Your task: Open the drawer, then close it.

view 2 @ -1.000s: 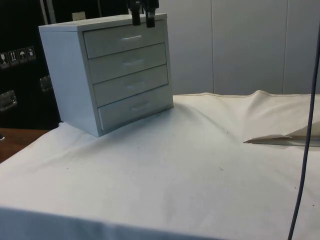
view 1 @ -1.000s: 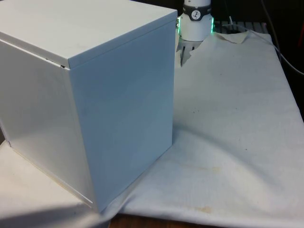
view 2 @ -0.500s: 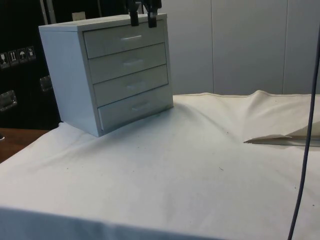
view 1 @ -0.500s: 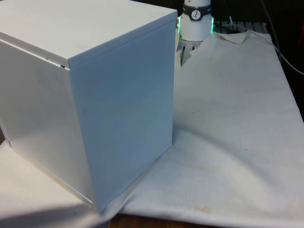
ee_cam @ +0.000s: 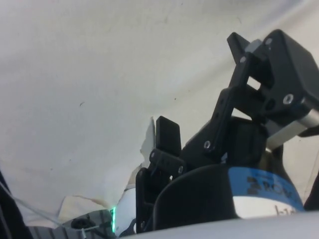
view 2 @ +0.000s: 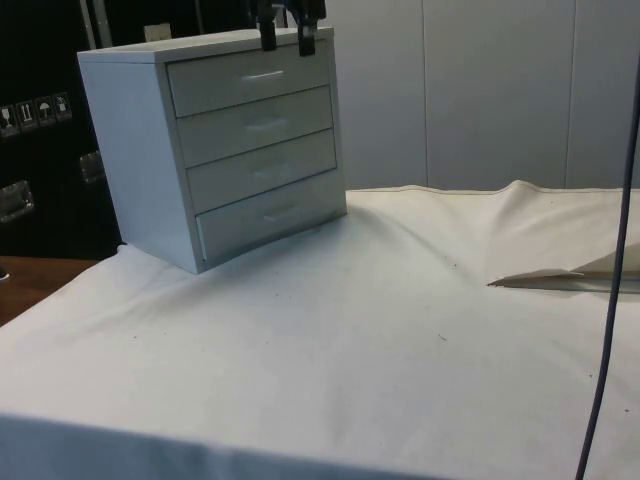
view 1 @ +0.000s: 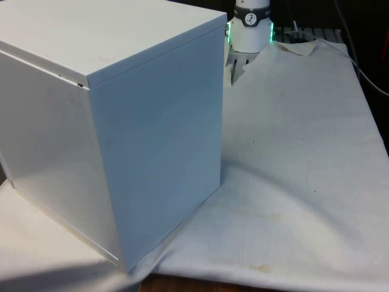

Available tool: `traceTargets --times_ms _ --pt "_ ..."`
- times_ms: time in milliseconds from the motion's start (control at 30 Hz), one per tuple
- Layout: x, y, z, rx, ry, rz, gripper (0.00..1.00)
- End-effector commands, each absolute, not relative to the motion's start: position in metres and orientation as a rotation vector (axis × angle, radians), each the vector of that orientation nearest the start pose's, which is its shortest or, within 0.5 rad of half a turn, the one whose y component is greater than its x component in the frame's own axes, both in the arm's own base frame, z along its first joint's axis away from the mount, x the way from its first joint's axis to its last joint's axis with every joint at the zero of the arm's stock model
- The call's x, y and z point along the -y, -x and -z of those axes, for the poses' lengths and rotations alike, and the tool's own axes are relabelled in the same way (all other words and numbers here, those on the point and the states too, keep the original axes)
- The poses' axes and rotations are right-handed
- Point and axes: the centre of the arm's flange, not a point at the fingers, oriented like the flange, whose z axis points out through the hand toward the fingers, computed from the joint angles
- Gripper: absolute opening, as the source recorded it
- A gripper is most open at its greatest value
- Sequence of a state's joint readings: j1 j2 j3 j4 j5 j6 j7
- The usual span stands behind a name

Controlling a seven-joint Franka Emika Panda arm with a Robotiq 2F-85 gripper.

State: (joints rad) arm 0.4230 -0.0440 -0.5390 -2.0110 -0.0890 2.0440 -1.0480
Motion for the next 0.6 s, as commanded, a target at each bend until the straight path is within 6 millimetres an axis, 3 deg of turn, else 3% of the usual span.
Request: traceTargets --times_ms 0,567 --pt "0.0723 -0.546 -0.4786 1.517 2.882 0.063 1.0" --pt "0.0745 -0.5366 -0.4764 1.577 2.968 0.142 1.0"
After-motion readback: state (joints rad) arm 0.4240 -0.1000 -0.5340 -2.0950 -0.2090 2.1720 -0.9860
